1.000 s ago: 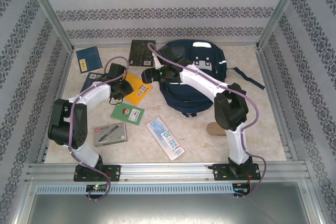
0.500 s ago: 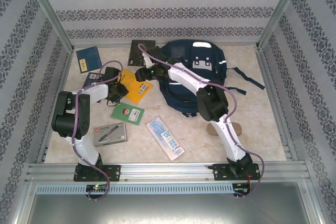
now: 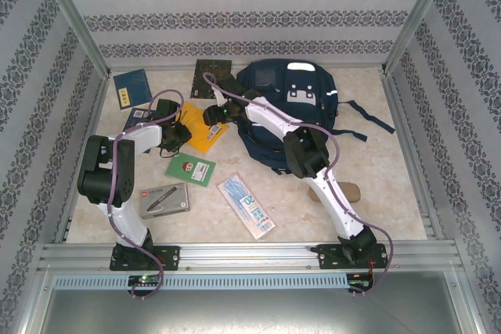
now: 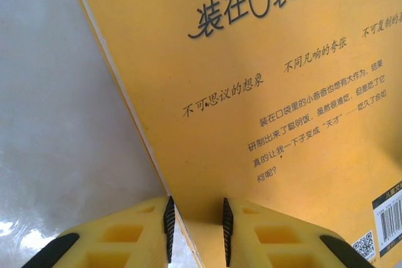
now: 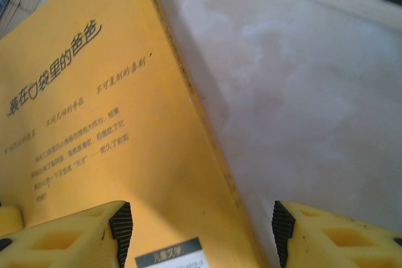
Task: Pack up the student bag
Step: Pick up the book from the top-left of the table.
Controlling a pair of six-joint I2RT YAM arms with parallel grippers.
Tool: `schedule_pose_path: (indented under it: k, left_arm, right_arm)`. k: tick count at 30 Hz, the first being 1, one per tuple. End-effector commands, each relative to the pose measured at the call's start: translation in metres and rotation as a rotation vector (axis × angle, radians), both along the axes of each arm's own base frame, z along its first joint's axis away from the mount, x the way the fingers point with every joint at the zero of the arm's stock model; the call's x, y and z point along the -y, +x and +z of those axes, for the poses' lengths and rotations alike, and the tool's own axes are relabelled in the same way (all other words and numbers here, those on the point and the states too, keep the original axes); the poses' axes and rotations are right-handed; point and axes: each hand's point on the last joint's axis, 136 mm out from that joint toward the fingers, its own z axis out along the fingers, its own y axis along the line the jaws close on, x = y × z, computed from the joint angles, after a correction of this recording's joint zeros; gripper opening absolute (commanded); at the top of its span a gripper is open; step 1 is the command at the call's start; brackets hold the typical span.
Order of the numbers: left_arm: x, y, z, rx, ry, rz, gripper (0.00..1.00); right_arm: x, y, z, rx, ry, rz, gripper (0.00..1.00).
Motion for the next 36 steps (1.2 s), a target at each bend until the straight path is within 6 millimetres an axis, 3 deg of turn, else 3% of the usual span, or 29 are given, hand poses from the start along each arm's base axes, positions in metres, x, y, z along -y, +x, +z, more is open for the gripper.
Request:
schedule_pose_path:
  k: [1, 8, 11, 12, 17, 20, 29, 36]
  left_arm:
    - [-0.015, -0.021, -0.012, -0.077, 0.055, 0.013, 0.30]
    - [-0.005, -0.013, -0.006, -0.036, 0.015, -0.027, 0.42]
    - [-0.004, -0.010, -0.003, -0.008, 0.008, -0.035, 0.58]
    - [-0.003, -0.008, -0.002, 0.001, 0.002, -0.039, 0.59]
    - [-0.003, -0.002, -0.012, -0.001, -0.048, -0.044, 0.48]
    - [-0.002, -0.002, -0.014, 0.001, -0.055, -0.046, 0.46]
    - [-0.001, -0.010, -0.031, -0.050, -0.055, -0.067, 0.30]
    - [0.008, -0.010, -0.034, -0.032, -0.111, -0.066, 0.27]
  right_arm:
    - [0.003, 0.008, 0.002, -0.016, 0.021, -0.020, 0.62]
    - [-0.003, -0.029, -0.027, -0.129, -0.003, 0.054, 0.58]
    - [-0.003, -0.042, -0.025, -0.159, 0.005, 0.057, 0.56]
    - [-0.003, -0.046, -0.023, -0.163, 0.010, 0.056, 0.56]
    - [-0.008, -0.062, -0.007, -0.168, 0.045, 0.062, 0.53]
    - [-0.012, -0.072, 0.003, -0.166, 0.062, 0.076, 0.52]
    - [-0.024, -0.067, 0.002, -0.235, 0.164, 0.092, 0.47]
    - [-0.057, -0.084, 0.047, -0.334, 0.427, 0.182, 0.48]
